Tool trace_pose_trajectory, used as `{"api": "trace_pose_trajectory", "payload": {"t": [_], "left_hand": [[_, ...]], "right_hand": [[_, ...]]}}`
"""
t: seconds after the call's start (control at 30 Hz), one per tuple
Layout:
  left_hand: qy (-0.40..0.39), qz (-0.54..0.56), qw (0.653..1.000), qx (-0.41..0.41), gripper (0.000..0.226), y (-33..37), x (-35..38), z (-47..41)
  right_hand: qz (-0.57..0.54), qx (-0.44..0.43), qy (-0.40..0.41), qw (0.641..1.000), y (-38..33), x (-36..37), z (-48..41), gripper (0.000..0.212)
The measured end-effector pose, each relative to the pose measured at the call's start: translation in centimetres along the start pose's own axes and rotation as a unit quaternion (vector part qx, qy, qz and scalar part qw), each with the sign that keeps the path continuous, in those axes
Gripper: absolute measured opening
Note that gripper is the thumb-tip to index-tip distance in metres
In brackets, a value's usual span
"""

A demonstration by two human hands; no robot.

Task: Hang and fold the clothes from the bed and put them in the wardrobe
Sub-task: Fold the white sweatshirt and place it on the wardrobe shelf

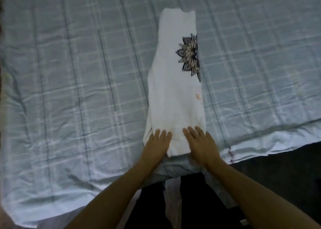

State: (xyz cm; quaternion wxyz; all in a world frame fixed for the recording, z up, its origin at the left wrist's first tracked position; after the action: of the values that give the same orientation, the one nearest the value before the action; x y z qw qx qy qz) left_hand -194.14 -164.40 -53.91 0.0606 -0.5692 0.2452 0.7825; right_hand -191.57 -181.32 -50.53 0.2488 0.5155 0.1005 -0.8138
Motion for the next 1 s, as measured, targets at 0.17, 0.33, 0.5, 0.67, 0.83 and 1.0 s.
{"api": "trace_pose_trajectory", "payload": {"t": [0.17,0.33,0.5,0.67,0.83,1.0], "left_hand": [[-0.217,0.137,0.967,0.009,0.066,3.5,-0.8,5.0],[-0.171,0.169,0.971,-0.002,0.035,-0.8,-10.7,-4.0],[-0.038,0.124,0.986,-0.107,0.031,-4.9,-19.1,-13.8],[0.149,0.059,0.982,-0.096,0.054,-5.0,-15.6,-13.8],[0.024,0.033,0.999,-0.021,0.088,-4.4,-5.7,-9.5],[0.055,0.02,0.996,-0.064,0.104,-5.6,-3.2,-10.4]], "right_hand": [[-0.063,-0.086,-0.159,0.981,-1.2,-1.5,6.0,0.079],[-0.069,-0.047,-0.107,0.991,5.1,-9.4,-1.1,0.044],[-0.038,0.049,0.199,0.978,9.9,-17.0,-8.1,0.045],[-0.052,0.038,0.258,0.964,8.2,-13.0,-9.4,0.062],[-0.045,0.018,0.079,0.996,5.0,-3.8,-8.3,0.082],[-0.035,0.073,0.151,0.985,4.7,-2.0,-10.4,0.076]]}}
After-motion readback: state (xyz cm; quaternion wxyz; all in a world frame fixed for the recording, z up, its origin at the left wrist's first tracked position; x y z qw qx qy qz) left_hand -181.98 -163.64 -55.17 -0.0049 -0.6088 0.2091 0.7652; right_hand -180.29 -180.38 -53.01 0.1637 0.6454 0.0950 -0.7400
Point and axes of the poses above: each hand's wrist, its own z-axis away from the middle knuckle, its own x-axis out of the palm, y = z × x, the point moved 3 cm from there along -z, towards the middle knuckle, and after that the axes turned 9 degrees about z, right-handed, at the moved point
